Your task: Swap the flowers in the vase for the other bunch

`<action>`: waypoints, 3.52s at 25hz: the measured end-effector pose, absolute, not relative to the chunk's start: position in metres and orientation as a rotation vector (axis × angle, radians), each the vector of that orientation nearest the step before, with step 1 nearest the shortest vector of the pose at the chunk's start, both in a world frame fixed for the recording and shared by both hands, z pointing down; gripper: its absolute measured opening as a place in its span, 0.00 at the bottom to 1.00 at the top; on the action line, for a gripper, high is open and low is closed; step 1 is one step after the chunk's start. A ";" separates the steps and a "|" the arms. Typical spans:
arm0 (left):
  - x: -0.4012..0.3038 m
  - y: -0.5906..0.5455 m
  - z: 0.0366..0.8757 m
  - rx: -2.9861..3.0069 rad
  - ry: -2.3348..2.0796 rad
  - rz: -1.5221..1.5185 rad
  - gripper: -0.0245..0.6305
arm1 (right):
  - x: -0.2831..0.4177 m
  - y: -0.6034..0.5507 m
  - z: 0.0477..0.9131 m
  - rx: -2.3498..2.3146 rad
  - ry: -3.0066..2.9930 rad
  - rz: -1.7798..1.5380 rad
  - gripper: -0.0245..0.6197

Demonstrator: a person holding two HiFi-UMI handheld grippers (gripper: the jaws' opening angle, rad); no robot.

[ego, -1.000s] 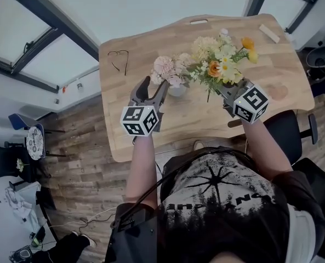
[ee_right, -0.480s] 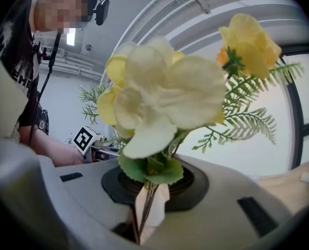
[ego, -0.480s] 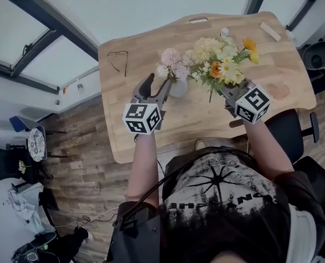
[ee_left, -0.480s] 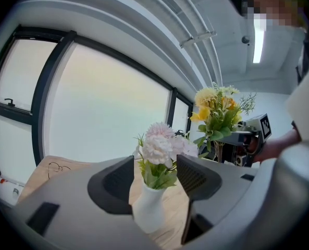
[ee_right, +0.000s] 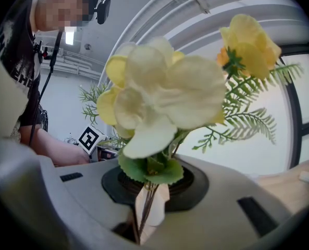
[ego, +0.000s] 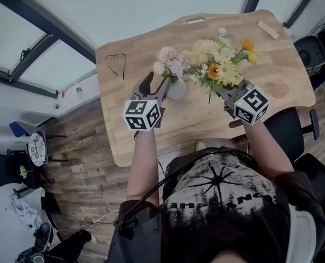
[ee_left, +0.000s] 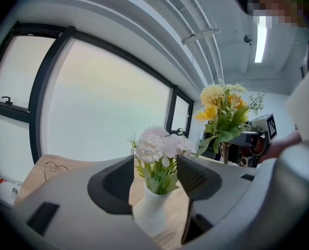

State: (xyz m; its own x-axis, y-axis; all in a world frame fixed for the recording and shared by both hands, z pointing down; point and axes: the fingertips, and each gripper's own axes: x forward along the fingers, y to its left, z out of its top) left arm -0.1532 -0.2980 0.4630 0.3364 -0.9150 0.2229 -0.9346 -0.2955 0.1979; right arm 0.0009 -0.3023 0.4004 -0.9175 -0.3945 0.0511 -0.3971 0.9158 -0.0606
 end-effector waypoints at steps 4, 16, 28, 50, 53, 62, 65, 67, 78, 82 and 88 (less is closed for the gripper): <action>-0.155 -0.306 0.466 2.312 -1.642 0.091 0.44 | 0.003 -0.305 0.405 0.643 -3.035 0.122 0.16; -0.157 -0.325 0.462 2.351 -1.609 0.043 0.41 | 0.007 -0.311 0.413 0.683 -2.993 0.131 0.16; -0.149 -0.321 0.458 2.407 -1.594 0.053 0.14 | 0.008 -0.311 0.422 0.682 -2.998 0.177 0.16; -0.150 -0.321 0.387 2.471 -1.684 -0.048 0.13 | 0.010 -0.310 0.408 0.665 -3.042 0.146 0.16; -0.151 -0.321 0.367 2.487 -1.717 -0.070 0.13 | 0.011 -0.310 0.403 0.652 -3.058 0.131 0.16; -0.162 -0.312 0.312 2.498 -1.862 -0.140 0.13 | 0.011 -0.308 0.397 0.573 -3.081 0.107 0.16; -0.167 -0.306 0.297 2.500 -1.908 -0.147 0.13 | 0.008 -0.306 0.395 0.540 -3.090 0.101 0.16; -0.171 -0.301 0.287 2.502 -1.933 -0.153 0.13 | 0.005 -0.303 0.393 0.523 -3.094 0.097 0.16; -0.181 -0.287 0.270 2.468 -2.010 -0.175 0.13 | 0.002 -0.301 0.389 0.464 -3.113 0.102 0.16; -0.181 -0.283 0.291 2.420 -2.021 -0.156 0.13 | 0.005 -0.305 0.394 0.450 -3.118 0.119 0.16; -0.186 -0.266 0.326 2.333 -2.032 -0.140 0.13 | 0.001 -0.301 0.401 0.402 -3.119 0.128 0.16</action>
